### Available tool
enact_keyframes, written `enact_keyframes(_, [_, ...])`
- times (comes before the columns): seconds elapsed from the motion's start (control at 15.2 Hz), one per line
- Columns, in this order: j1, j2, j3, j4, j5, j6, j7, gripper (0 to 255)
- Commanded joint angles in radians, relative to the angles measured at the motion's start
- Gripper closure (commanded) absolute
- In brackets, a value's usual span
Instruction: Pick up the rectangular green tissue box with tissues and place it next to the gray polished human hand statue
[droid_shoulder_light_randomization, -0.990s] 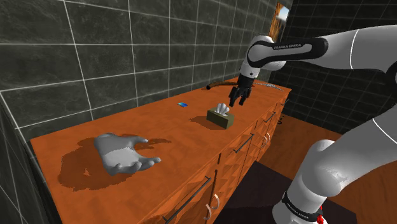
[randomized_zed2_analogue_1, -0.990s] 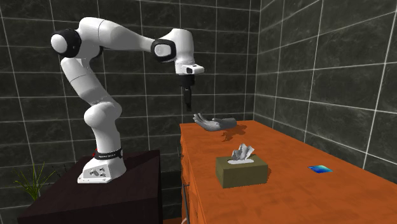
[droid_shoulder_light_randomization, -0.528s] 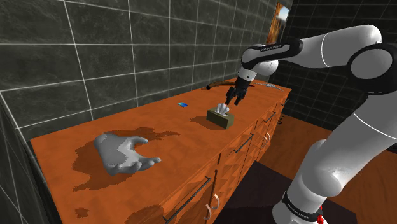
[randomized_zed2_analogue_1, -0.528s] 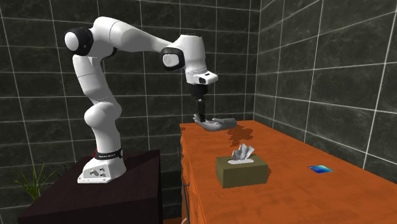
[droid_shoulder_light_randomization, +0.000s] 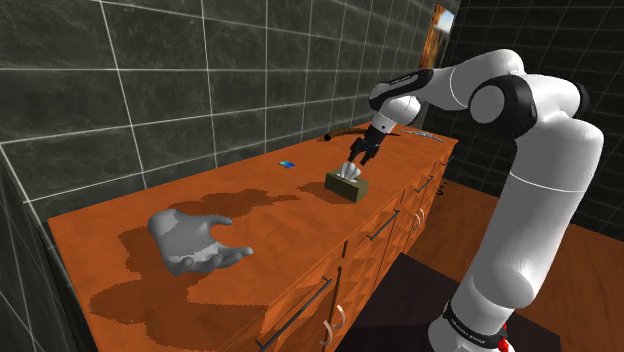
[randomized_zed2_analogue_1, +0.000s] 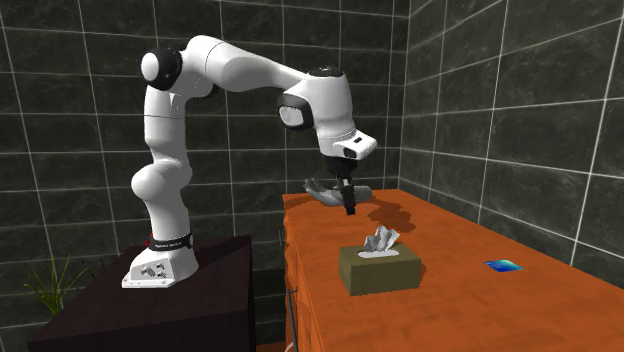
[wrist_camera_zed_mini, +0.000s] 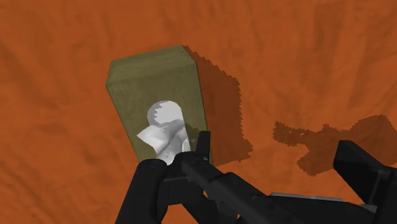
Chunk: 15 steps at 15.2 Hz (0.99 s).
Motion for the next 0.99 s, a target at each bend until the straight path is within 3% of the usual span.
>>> enact_keyframes(0.0, [-0.034, 0.094, -0.009, 0.080, 0.093, -0.027, -0.067, 0])
enact_keyframes(0.46, [-0.205, 0.404, 0.038, 0.387, 0.344, -0.137, -0.184, 0])
enact_keyframes(0.92, [-0.188, 0.440, 0.062, 0.367, 0.374, -0.077, -0.199, 0])
